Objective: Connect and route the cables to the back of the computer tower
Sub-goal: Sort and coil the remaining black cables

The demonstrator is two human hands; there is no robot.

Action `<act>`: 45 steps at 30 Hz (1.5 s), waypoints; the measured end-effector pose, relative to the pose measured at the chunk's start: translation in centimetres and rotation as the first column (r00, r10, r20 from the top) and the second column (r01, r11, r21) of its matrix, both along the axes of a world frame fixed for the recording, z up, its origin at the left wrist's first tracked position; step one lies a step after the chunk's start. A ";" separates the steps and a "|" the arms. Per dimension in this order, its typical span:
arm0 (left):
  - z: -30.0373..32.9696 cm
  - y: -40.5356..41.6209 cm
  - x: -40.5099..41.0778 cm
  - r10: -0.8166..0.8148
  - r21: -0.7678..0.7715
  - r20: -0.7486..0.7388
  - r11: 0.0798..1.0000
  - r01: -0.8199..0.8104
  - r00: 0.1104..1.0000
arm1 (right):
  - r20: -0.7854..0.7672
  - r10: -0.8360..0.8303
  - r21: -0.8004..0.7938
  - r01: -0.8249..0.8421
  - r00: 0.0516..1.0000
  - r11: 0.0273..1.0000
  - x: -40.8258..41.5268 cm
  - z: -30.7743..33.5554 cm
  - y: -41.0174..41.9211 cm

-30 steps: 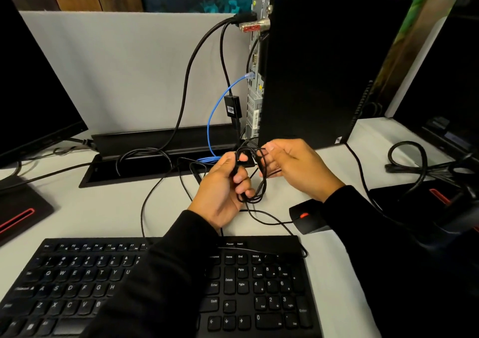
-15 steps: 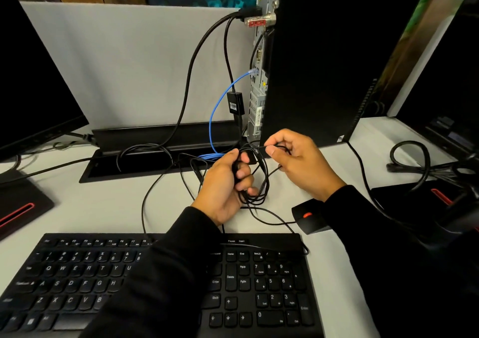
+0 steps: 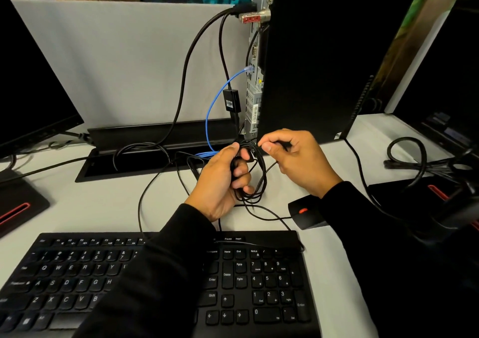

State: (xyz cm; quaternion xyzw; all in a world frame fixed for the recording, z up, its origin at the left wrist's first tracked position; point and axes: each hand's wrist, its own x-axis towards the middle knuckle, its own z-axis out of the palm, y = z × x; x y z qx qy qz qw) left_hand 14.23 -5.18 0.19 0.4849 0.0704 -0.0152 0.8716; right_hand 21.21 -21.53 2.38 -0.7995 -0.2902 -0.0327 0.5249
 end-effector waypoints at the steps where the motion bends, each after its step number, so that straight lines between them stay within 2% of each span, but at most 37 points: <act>1: 0.0 0.0 0.1 0.036 -0.014 -0.004 0.999 -0.036 0.999 | -0.029 -0.006 0.026 0.007 1.000 1.000 0.0 0.1 0.2; 4: -0.4 0.3 0.5 0.143 -0.097 -0.019 0.985 -0.144 0.990 | -0.214 0.025 0.200 0.019 0.977 0.980 0.1 0.1 0.2; 6: -0.6 0.6 0.7 0.168 -0.135 -0.027 0.976 -0.170 0.985 | -0.257 0.038 0.284 0.038 0.966 0.958 0.3 0.2 0.0; 10: -0.6 0.6 0.6 0.160 -0.130 -0.026 0.978 -0.162 0.987 | -0.171 -0.035 0.199 0.069 0.985 0.978 0.3 -0.1 0.2; 17: -0.4 0.0 0.2 0.143 -0.109 0.009 0.984 -0.141 0.990 | -0.106 0.022 0.005 -0.022 0.994 1.000 -0.4 -0.1 0.8; 19: -0.4 0.1 0.2 0.130 -0.117 0.009 0.985 -0.128 0.991 | -0.118 -0.012 -0.034 0.008 0.993 0.999 -0.3 -0.1 0.9; 22: -0.3 0.3 0.1 0.101 -0.117 0.014 0.988 -0.099 0.995 | -0.145 -0.061 -0.010 0.061 0.987 0.998 0.1 -0.4 0.3; 27: -0.5 0.4 0.3 0.123 -0.100 0.002 0.987 -0.122 0.992 | -0.158 0.007 0.028 -0.002 0.987 1.000 -0.2 -0.5 0.1; 31: -0.8 0.6 0.3 0.173 -0.030 0.008 0.984 -0.173 0.985 | -0.152 0.051 -0.002 -0.052 0.987 0.999 -0.3 0.0 0.3; 36: -0.6 0.5 0.0 0.119 -0.040 -0.039 0.992 -0.121 0.992 | -0.225 0.070 0.022 -0.067 0.972 0.998 -0.1 -0.4 0.0; 42: -0.5 0.5 -0.1 0.122 -0.079 -0.025 0.989 -0.124 0.992 | -0.147 0.063 -0.057 -0.073 0.987 0.996 -0.2 -0.7 0.4; 45: -0.7 0.5 0.1 0.098 -0.117 -0.052 0.988 -0.104 0.994 | -0.120 -0.018 -0.064 0.010 0.993 0.998 0.1 -0.8 0.2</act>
